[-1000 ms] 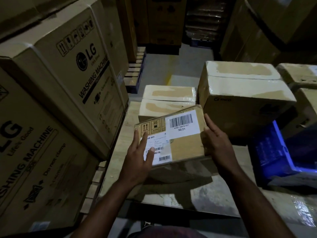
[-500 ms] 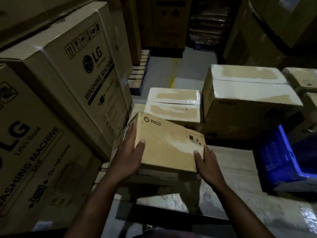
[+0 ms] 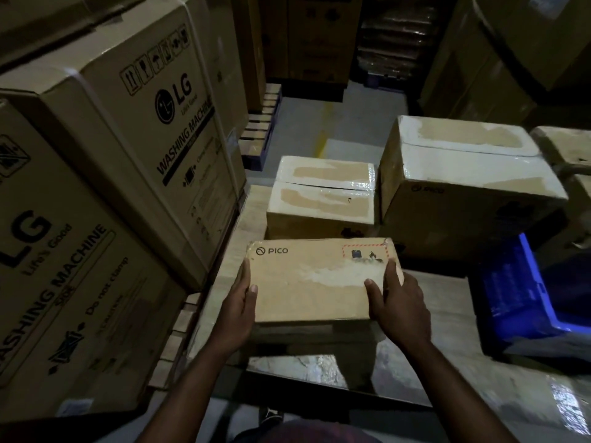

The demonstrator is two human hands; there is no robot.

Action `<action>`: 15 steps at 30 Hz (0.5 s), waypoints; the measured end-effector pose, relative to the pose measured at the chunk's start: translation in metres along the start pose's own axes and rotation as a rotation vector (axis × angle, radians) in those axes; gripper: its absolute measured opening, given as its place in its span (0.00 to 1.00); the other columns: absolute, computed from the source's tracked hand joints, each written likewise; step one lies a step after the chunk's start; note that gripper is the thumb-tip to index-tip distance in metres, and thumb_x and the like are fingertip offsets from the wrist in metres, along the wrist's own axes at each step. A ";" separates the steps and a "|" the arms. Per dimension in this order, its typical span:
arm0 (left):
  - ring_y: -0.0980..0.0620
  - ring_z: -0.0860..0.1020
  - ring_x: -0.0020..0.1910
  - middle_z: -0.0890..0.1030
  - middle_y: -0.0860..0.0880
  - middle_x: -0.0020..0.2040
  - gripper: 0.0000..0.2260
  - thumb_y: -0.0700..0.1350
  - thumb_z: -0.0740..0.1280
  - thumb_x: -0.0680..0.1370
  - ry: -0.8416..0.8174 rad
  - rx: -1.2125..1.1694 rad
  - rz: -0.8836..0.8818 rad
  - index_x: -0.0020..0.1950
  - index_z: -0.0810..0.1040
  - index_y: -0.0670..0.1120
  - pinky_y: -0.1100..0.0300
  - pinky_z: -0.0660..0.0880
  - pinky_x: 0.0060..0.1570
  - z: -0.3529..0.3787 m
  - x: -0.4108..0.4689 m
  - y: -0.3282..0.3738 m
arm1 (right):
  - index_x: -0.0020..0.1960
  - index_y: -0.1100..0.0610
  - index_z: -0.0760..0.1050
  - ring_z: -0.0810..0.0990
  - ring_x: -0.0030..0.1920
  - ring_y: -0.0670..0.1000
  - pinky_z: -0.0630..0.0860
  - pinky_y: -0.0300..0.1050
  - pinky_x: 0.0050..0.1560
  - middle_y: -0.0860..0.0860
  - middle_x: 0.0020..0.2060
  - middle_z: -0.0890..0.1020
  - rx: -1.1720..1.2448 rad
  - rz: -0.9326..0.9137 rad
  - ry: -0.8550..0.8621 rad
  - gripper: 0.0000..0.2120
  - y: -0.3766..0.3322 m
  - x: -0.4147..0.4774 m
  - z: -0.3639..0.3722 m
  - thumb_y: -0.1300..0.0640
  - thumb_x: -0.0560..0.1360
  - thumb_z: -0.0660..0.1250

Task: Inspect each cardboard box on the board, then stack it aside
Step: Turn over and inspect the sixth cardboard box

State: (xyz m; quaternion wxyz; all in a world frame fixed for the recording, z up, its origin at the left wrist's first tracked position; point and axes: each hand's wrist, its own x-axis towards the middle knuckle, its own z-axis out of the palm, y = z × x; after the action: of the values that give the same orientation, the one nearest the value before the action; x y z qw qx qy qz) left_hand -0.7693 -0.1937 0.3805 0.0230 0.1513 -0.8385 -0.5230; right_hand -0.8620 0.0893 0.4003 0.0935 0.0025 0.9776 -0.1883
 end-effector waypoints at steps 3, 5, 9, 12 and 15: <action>0.55 0.49 0.79 0.46 0.52 0.80 0.26 0.42 0.53 0.85 0.009 0.247 0.052 0.81 0.47 0.44 0.77 0.50 0.68 0.001 0.005 0.000 | 0.81 0.53 0.55 0.63 0.73 0.64 0.69 0.61 0.67 0.63 0.75 0.63 -0.080 0.008 0.063 0.32 -0.008 -0.003 0.002 0.39 0.82 0.54; 0.51 0.43 0.80 0.43 0.47 0.81 0.25 0.45 0.51 0.85 0.025 0.436 0.143 0.81 0.50 0.41 0.63 0.49 0.75 0.001 0.010 0.001 | 0.78 0.56 0.60 0.59 0.75 0.64 0.63 0.63 0.72 0.63 0.77 0.60 -0.102 -0.101 0.151 0.28 -0.016 -0.006 0.006 0.44 0.82 0.57; 0.54 0.40 0.80 0.45 0.50 0.81 0.29 0.55 0.42 0.82 -0.100 0.662 0.248 0.81 0.51 0.44 0.59 0.37 0.76 0.011 0.014 0.018 | 0.79 0.57 0.59 0.58 0.78 0.57 0.56 0.53 0.75 0.57 0.79 0.61 0.008 -0.446 0.064 0.30 -0.045 -0.012 0.020 0.44 0.81 0.54; 0.54 0.42 0.80 0.47 0.48 0.82 0.33 0.57 0.37 0.79 -0.094 0.788 0.308 0.82 0.50 0.43 0.59 0.37 0.76 0.022 0.013 0.025 | 0.81 0.55 0.55 0.54 0.80 0.53 0.51 0.50 0.77 0.53 0.81 0.57 -0.065 -0.582 -0.013 0.30 -0.062 -0.014 0.031 0.43 0.83 0.47; 0.52 0.45 0.80 0.50 0.46 0.82 0.31 0.55 0.38 0.81 -0.081 0.850 0.317 0.81 0.52 0.42 0.57 0.40 0.77 0.024 0.012 0.020 | 0.81 0.57 0.57 0.53 0.81 0.53 0.52 0.53 0.78 0.53 0.80 0.58 -0.214 -0.619 0.017 0.30 -0.063 -0.014 0.043 0.44 0.84 0.43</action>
State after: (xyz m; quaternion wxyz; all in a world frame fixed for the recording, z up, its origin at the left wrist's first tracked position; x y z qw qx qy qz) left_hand -0.7904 -0.1682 0.3863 0.0060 -0.0033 -0.9918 -0.1279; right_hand -0.8434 0.0149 0.3870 0.0232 -0.3028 0.9471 -0.1042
